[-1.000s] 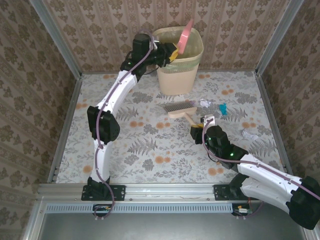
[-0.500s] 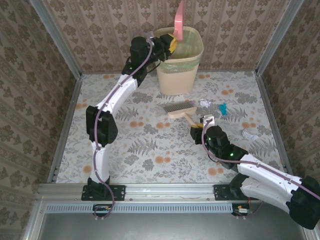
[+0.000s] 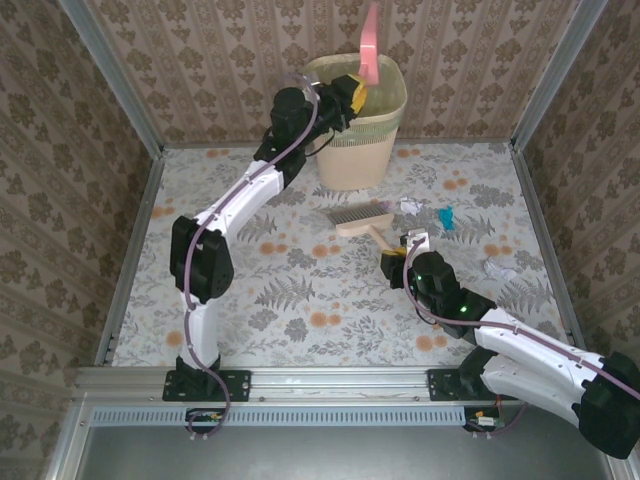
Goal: Sweep away the paper scraps from the table
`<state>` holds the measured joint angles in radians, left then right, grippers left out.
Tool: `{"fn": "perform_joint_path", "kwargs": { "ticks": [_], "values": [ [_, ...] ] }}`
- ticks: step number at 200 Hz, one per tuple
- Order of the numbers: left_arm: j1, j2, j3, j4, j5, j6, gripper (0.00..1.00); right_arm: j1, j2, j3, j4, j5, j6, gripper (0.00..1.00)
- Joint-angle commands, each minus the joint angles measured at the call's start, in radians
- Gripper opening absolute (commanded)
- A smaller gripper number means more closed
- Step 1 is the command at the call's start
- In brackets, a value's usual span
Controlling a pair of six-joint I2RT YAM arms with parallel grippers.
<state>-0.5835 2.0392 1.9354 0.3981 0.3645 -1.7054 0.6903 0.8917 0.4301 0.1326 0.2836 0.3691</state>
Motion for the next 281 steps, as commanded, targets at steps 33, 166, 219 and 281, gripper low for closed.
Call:
{"fn": "perform_joint_path", "kwargs": {
  "ticks": [33,166,219,281],
  "values": [
    [0.022,-0.118,0.056,-0.230,0.095,0.299,0.00,0.007,-0.027,-0.009,0.056,0.047,-0.014,0.00],
    [-0.267,-0.558,-0.206,-0.943,-0.416,1.507,0.00,0.006,-0.120,-0.057,0.065,0.121,0.005,0.00],
    [-0.464,-0.761,-0.609,-0.755,-0.744,1.710,0.00,0.006,-0.129,-0.073,0.075,0.152,0.023,0.00],
    [-0.533,-0.984,-0.984,-0.682,-0.897,1.559,0.00,0.003,-0.156,-0.073,0.019,0.287,0.056,0.00]
  ]
}}
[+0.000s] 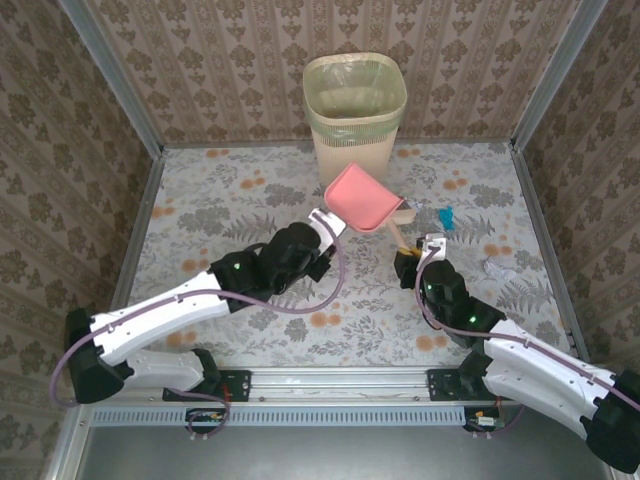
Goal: Sweep away the paper scraps from the table
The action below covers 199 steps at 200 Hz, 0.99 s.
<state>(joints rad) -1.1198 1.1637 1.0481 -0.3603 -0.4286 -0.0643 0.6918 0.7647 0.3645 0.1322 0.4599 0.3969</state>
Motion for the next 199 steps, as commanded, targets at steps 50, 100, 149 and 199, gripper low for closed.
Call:
{"fn": "perform_joint_path", "kwargs": {
  "ticks": [50,100,149,199],
  "values": [
    [0.063,-0.301,-0.404,0.158,-0.072,-0.265,0.00,-0.005,-0.073,0.009,-0.059,0.249,0.077,0.00],
    [0.169,-0.197,-0.492,0.233,0.116,-0.309,0.00,-0.029,-0.025,0.124,-0.209,0.319,0.079,0.00],
    [0.159,0.034,-0.402,0.173,0.204,-0.306,0.00,-0.097,0.249,0.449,-0.536,0.255,0.068,0.00],
    [0.123,0.160,-0.352,0.167,0.250,-0.273,0.00,-0.170,0.555,0.752,-0.715,0.194,-0.042,0.00]
  ]
}}
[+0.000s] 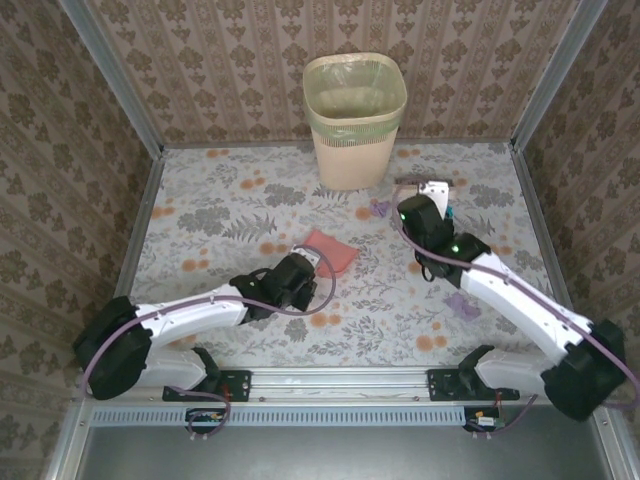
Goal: Sweep away the paper scraps from the table
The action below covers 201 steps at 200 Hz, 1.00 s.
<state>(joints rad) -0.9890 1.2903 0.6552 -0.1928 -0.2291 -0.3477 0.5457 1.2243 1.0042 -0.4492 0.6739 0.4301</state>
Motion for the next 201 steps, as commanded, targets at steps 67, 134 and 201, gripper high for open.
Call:
{"fn": "perform_joint_path", "kwargs": {
  "ticks": [67,134,201],
  "values": [
    [-0.015,0.135,0.082,-0.008,0.118,0.046,0.00,-0.047,0.332,0.309,-0.139,-0.072,-0.191,0.00],
    [-0.011,0.196,0.105,-0.014,0.116,0.044,0.00,-0.027,0.483,0.391,-0.181,-0.142,-0.225,0.00],
    [-0.008,0.228,0.113,-0.011,0.113,0.041,0.00,0.099,0.458,0.335,-0.207,-0.137,-0.276,0.00]
  ]
}}
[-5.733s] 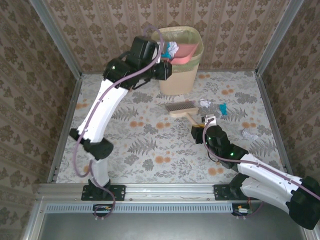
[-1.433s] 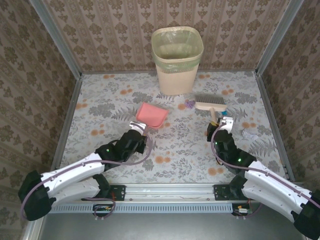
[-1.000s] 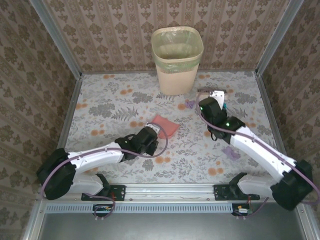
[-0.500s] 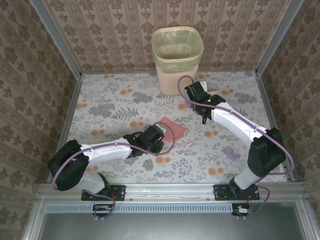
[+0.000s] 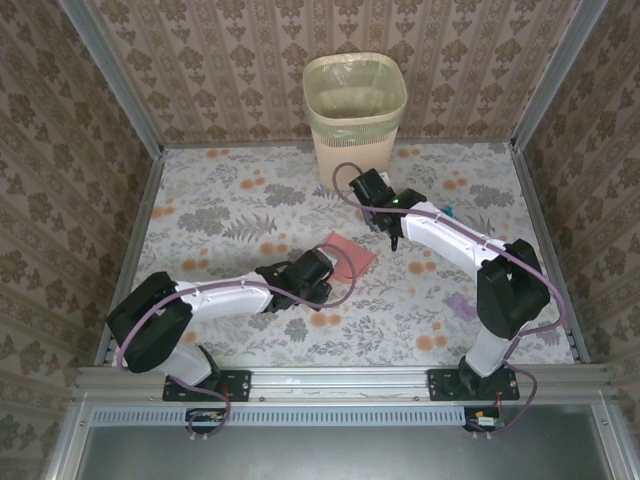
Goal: Sweep away the paper scraps from the table
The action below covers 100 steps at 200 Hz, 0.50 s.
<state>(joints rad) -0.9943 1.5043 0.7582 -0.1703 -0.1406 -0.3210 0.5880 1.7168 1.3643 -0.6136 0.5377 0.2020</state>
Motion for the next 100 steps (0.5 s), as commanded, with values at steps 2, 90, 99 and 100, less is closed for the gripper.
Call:
{"fn": "perform_joint_path", "kwargs": {
  "ticks": [2,90,99,100],
  "values": [
    [-0.003,0.015,0.009,-0.033,0.023,0.013,0.00,0.063,-0.038,-0.030,-0.042,-0.002,-0.050,0.00],
    [0.054,-0.040,-0.038,-0.017,-0.024,-0.002,0.00,0.134,-0.276,-0.139,-0.072,-0.222,-0.048,0.00],
    [0.058,-0.048,-0.045,-0.011,-0.023,-0.005,0.00,0.131,-0.289,-0.144,-0.059,-0.202,-0.028,0.00],
    [0.059,-0.048,-0.046,-0.011,-0.023,-0.004,0.00,0.130,-0.290,-0.144,-0.057,-0.199,-0.026,0.00]
  ]
}}
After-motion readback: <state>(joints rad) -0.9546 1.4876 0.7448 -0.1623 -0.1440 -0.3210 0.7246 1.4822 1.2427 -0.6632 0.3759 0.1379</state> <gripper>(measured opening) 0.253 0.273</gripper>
